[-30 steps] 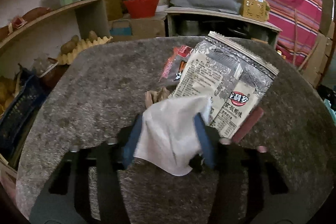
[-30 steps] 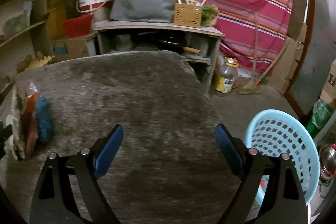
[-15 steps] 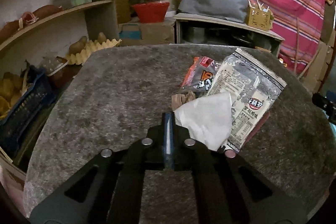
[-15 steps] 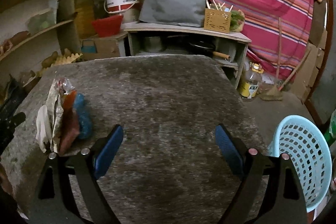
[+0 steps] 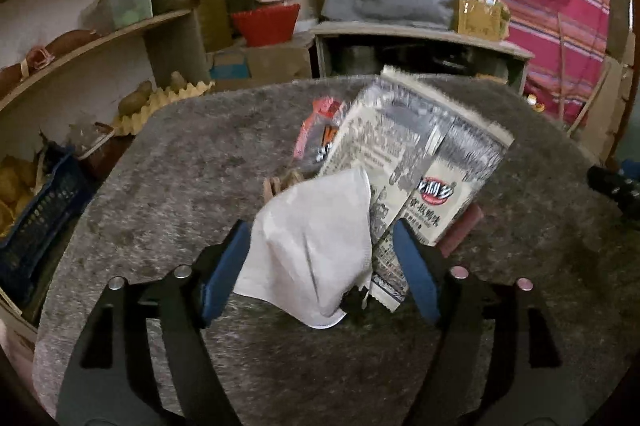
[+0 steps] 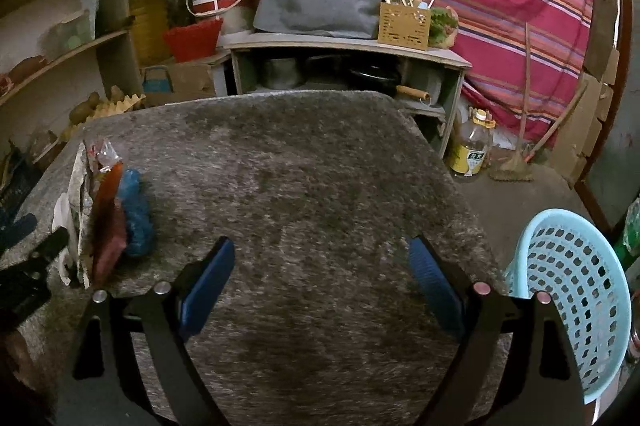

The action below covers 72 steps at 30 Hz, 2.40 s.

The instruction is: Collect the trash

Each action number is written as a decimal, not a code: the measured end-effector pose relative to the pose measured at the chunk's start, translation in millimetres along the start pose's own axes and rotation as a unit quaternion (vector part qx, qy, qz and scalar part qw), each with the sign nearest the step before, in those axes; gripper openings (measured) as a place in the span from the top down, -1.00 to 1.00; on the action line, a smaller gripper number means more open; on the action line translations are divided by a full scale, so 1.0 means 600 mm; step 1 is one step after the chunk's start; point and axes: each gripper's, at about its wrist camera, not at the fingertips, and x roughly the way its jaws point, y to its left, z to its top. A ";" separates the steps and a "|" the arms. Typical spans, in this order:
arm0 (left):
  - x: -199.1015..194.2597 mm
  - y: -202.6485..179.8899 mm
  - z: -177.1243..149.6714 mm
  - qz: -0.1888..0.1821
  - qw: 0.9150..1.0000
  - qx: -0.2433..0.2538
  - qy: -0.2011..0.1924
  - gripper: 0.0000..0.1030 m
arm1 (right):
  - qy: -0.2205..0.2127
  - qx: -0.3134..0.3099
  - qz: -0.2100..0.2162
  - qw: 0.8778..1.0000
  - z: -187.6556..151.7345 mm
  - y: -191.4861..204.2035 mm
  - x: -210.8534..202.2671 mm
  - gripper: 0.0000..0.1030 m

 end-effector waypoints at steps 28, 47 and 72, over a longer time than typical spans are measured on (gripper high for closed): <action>-0.073 0.243 -0.001 0.086 0.994 -0.053 -0.048 0.97 | -0.007 -0.067 0.109 0.992 -0.010 0.183 -0.020 -0.70; -0.076 0.338 -0.024 0.105 0.989 -0.097 -0.043 0.97 | 0.020 -0.135 0.117 0.984 -0.022 0.274 0.037 0.23; -0.087 0.309 -0.016 0.101 0.990 -0.082 -0.056 0.97 | 0.014 -0.027 0.153 0.988 0.002 0.113 0.025 0.71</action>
